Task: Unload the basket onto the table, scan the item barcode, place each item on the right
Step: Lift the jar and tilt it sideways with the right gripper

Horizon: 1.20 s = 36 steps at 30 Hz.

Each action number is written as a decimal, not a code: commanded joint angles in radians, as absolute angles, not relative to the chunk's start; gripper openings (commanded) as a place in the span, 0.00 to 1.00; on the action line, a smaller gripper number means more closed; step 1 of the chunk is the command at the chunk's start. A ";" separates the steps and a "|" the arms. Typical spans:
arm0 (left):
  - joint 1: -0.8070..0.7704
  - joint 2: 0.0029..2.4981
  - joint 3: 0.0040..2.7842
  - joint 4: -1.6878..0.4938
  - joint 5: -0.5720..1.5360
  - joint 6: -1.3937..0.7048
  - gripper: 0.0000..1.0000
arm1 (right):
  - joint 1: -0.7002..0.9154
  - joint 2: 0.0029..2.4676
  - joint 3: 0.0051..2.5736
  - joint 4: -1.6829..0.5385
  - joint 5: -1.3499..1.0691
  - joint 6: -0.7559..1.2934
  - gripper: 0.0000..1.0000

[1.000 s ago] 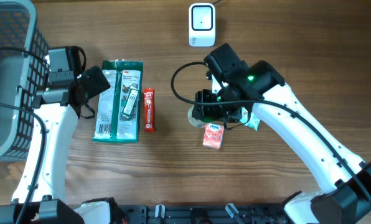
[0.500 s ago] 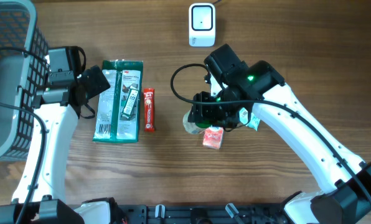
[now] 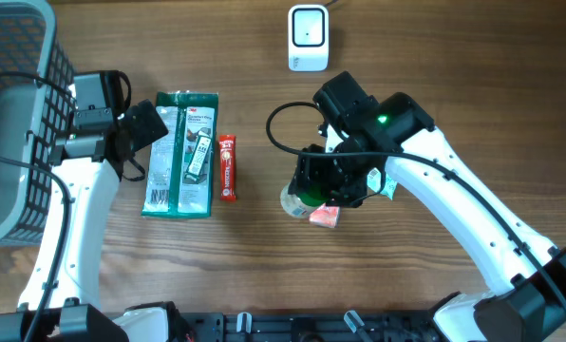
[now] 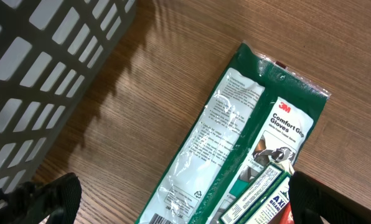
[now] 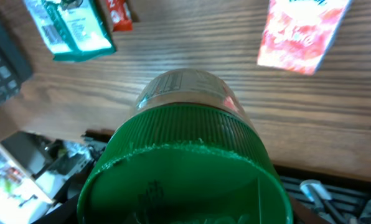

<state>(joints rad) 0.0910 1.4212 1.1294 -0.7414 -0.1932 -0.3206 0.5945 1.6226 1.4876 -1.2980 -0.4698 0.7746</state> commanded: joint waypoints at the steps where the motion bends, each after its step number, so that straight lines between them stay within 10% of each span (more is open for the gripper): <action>1: 0.095 1.416 1.132 -0.741 -0.192 -0.330 1.00 | 0.595 1.595 1.499 -1.299 -0.562 0.793 0.09; 36: 0.095 1.416 1.132 -0.741 -0.192 -0.330 1.00 | 0.595 1.595 1.499 -1.294 -0.934 1.111 0.04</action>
